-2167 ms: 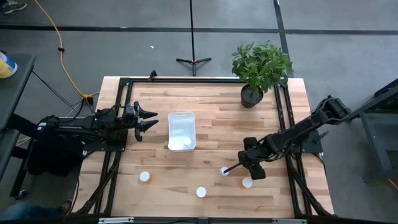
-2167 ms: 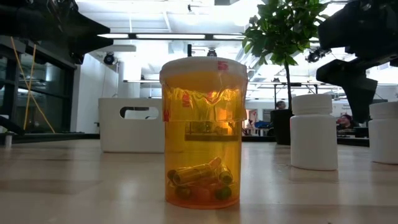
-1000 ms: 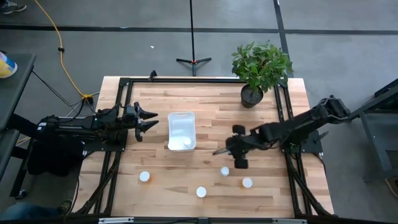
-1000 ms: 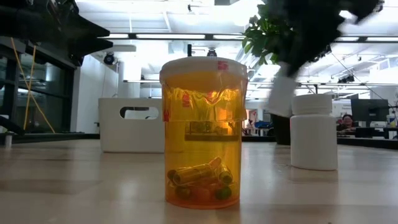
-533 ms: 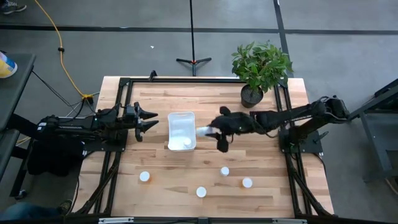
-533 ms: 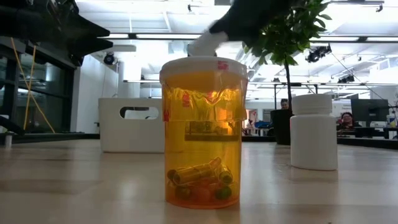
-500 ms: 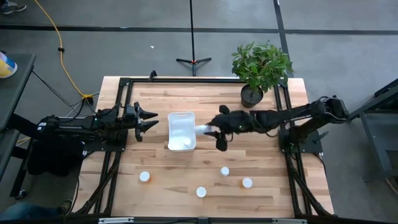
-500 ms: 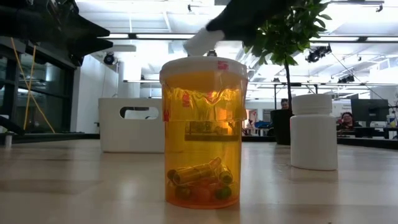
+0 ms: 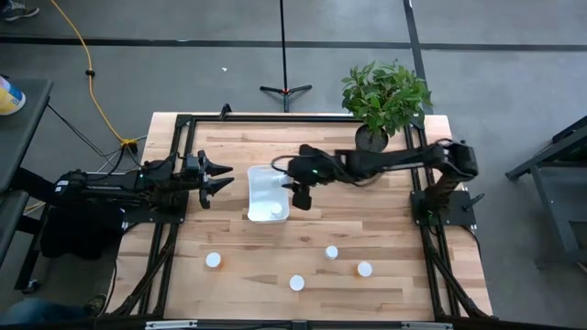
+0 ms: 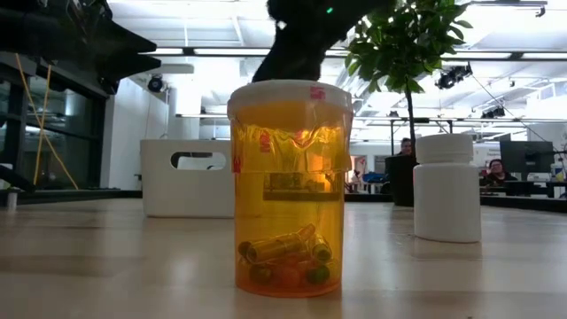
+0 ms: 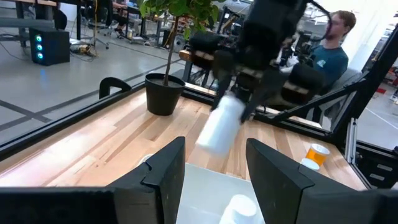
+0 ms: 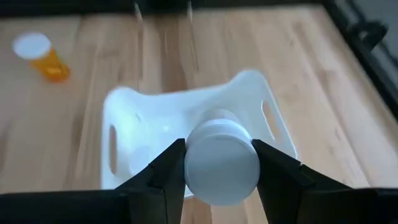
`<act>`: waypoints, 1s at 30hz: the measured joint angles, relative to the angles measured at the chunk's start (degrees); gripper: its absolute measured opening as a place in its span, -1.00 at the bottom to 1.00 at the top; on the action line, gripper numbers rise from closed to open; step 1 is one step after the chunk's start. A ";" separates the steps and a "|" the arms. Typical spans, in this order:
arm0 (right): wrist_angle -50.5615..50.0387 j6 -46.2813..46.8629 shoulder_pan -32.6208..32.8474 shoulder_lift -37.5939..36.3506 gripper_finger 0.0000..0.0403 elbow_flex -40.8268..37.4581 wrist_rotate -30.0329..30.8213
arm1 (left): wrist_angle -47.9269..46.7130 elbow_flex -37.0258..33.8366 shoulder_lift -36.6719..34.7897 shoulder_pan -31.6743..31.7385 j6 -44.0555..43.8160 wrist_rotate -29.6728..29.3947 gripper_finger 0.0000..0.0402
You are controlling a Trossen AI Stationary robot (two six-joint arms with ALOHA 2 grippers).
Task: Pick and place pill bottles into a basket
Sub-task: Put the right white pill bottle into the white bin
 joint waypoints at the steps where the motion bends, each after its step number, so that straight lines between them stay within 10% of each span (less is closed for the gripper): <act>1: -1.59 -0.04 -0.34 1.44 -0.26 1.76 -0.66 | 0.00 0.00 0.02 -0.01 -0.01 0.00 0.02; 15: -17.86 -6.11 -1.09 17.70 -0.26 21.67 -4.35 | 0.00 0.00 0.01 -0.01 -0.02 0.00 0.02; 30: -20.90 -8.98 -1.46 22.67 -0.26 23.20 -6.98 | -0.02 0.00 0.02 0.00 -0.02 0.00 0.02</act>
